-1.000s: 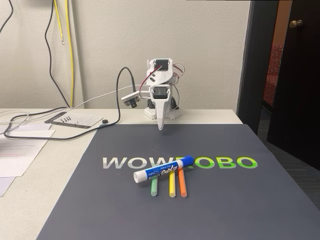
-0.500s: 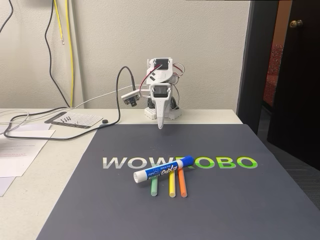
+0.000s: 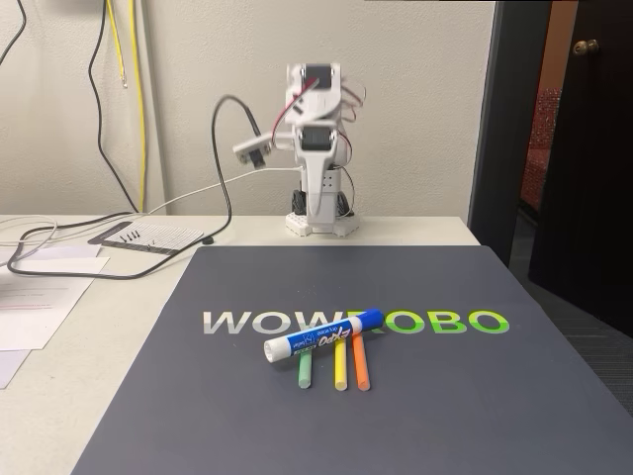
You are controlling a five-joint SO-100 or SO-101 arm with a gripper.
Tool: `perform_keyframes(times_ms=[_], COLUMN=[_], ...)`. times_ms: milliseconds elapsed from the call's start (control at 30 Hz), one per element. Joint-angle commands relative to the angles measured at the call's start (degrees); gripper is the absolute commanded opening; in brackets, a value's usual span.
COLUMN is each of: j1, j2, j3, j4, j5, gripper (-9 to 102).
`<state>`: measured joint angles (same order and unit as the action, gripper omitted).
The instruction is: Pick up the blue marker.
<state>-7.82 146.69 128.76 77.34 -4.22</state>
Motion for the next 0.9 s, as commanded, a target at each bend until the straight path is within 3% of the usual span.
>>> perform_keyframes(times_ms=[0, 467, 667, 867], j1=[0.0, -1.3, -1.3, -1.6], j2=[-9.3, -42.9, -70.9, -79.5], j3=[-14.3, -60.2, -103.2, -113.1], j4=[5.6, 22.5, 40.0, 39.6], j5=[-1.7, -11.4, -6.3, -5.3], gripper=[0, 0, 0, 0])
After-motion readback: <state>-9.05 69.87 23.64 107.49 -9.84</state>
